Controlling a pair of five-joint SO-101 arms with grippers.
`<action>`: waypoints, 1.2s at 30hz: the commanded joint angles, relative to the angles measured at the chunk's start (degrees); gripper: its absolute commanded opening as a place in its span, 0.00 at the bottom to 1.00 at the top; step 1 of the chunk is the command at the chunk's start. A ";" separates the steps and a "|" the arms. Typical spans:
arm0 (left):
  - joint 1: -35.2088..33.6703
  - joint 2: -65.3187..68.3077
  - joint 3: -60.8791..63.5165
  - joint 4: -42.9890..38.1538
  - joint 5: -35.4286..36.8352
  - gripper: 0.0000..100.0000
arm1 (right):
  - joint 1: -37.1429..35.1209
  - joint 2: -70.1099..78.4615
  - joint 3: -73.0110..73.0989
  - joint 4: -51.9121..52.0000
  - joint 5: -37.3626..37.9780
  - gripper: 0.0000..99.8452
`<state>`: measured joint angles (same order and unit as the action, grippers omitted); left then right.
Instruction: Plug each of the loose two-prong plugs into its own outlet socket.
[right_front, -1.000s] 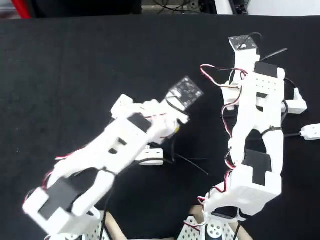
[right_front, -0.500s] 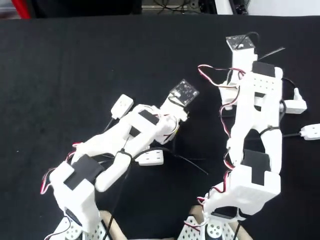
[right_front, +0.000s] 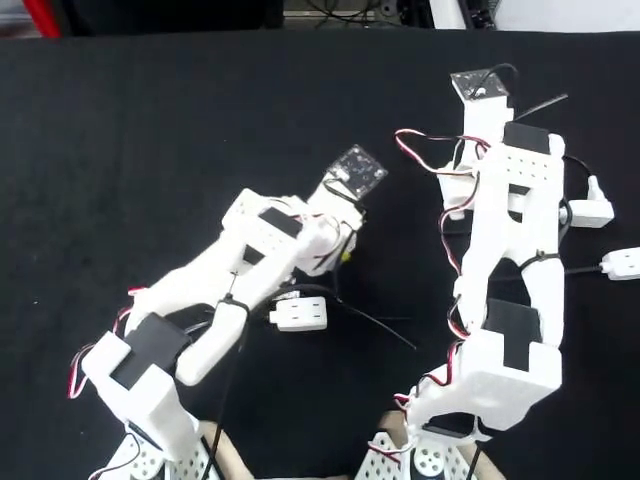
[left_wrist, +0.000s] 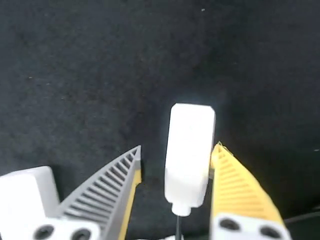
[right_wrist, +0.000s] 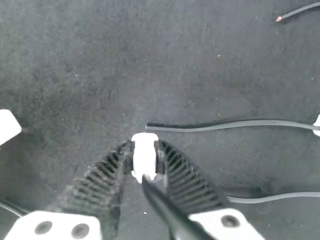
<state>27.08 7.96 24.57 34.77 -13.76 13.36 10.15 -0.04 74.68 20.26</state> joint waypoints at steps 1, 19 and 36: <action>-2.24 -3.43 -1.80 0.53 -1.58 0.22 | -0.70 -0.75 -1.98 0.44 0.35 0.01; -4.53 -13.27 6.64 -4.92 -1.67 0.22 | -0.79 -0.75 -1.89 0.35 0.35 0.01; 11.82 -34.73 23.34 0.70 -1.58 0.17 | -0.79 -0.75 -0.84 -1.05 0.35 0.01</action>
<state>32.53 -23.52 42.51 40.31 -15.16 13.19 10.15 -0.04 74.42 20.26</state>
